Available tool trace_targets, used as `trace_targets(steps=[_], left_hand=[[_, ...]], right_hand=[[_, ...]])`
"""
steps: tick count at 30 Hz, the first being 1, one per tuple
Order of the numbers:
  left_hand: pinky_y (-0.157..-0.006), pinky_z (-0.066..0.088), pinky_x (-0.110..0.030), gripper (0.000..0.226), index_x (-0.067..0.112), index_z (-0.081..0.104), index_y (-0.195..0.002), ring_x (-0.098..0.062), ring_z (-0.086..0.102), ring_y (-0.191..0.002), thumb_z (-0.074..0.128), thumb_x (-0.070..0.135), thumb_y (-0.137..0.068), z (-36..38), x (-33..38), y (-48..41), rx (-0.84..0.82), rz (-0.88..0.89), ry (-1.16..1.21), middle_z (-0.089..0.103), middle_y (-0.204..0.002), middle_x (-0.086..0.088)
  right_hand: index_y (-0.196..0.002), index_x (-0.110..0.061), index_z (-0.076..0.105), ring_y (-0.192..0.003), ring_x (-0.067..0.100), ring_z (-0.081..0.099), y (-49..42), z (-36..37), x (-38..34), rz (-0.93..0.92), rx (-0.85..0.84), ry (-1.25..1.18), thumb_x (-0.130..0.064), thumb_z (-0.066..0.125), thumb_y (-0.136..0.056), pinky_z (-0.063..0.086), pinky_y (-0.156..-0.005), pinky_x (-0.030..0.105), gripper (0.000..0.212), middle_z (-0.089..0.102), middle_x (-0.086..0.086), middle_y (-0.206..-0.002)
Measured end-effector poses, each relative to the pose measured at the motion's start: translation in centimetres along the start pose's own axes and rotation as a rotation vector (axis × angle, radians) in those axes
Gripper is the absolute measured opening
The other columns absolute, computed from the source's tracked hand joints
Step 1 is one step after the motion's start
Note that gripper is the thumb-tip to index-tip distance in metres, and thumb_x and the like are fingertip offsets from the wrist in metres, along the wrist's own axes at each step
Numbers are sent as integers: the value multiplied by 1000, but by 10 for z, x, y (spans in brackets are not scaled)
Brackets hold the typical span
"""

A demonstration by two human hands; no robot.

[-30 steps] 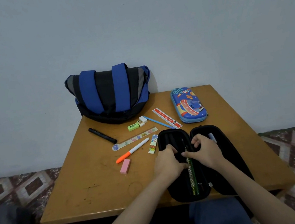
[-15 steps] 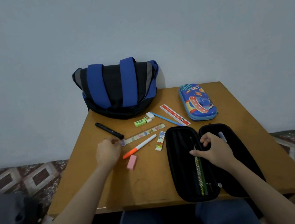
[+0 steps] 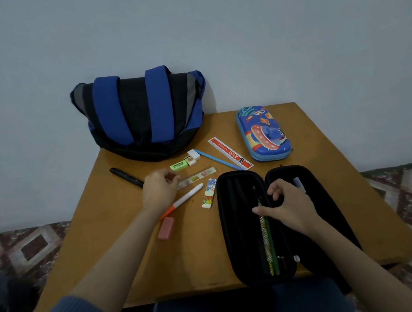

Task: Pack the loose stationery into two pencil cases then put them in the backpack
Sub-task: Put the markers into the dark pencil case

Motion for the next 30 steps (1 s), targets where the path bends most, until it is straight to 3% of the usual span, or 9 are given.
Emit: trace_targets(steps=[3,7,11,15,19,23,30], left_hand=[[-75,46,-25,23,11,64,-112,-13,57,-87,57,18,-91,24,25,-18,-77,16,27,67,-105,-8],[-74,45,-30,40,20,50,-133,-24,60,-92,52,29,-94,58,59,-37,-191,104,-73,66,-100,-10],[-94,40,-39,49,25,37,-142,-33,46,-122,32,46,-98,88,78,-46,-308,215,-286,50,-132,-19],[-91,42,-40,53,21,51,-132,-31,50,-118,25,52,-97,96,84,-54,-371,204,-388,53,-129,-16],[-76,46,-36,47,9,64,-100,-31,59,-98,38,48,-96,93,91,-60,-306,172,-390,65,-106,-14],[-73,50,-35,24,4,62,-103,-30,61,-98,62,21,-86,87,83,-60,-230,-20,-439,63,-107,-16],[-70,50,-32,21,3,61,-97,-27,62,-97,68,16,-83,78,80,-59,-205,-206,-334,63,-104,-13]], right_hand=[[-91,-16,51,-79,13,51,0,0,3,3,-4,-5,-42,80,-66,37,-62,23,46,48,-6,-81],[-90,-19,50,-80,11,51,-1,-2,3,-7,2,23,-45,79,-66,39,-67,25,46,48,-7,-82],[-91,-20,49,-82,12,53,-2,-2,4,-2,-11,16,-48,78,-66,45,-72,31,47,49,-7,-84],[-91,-21,49,-82,11,54,-2,1,4,-10,-7,-8,-49,79,-65,46,-72,33,48,50,-7,-86],[-91,-23,48,-84,13,55,-3,1,5,-8,-17,-8,-49,78,-66,47,-75,36,47,51,-7,-88],[-92,-23,48,-86,12,54,-2,0,4,-7,-19,-13,-49,78,-66,48,-77,37,47,51,-8,-89],[-93,-22,48,-85,11,53,-2,0,5,0,-23,-18,-47,78,-66,46,-74,32,48,50,-7,-90]])
Point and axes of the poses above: each hand's wrist, its own y-axis away from the middle knuckle, its own z-axis out of the palm, x = y × z, the point moved 6 cm from there along -y, towards the middle knuckle
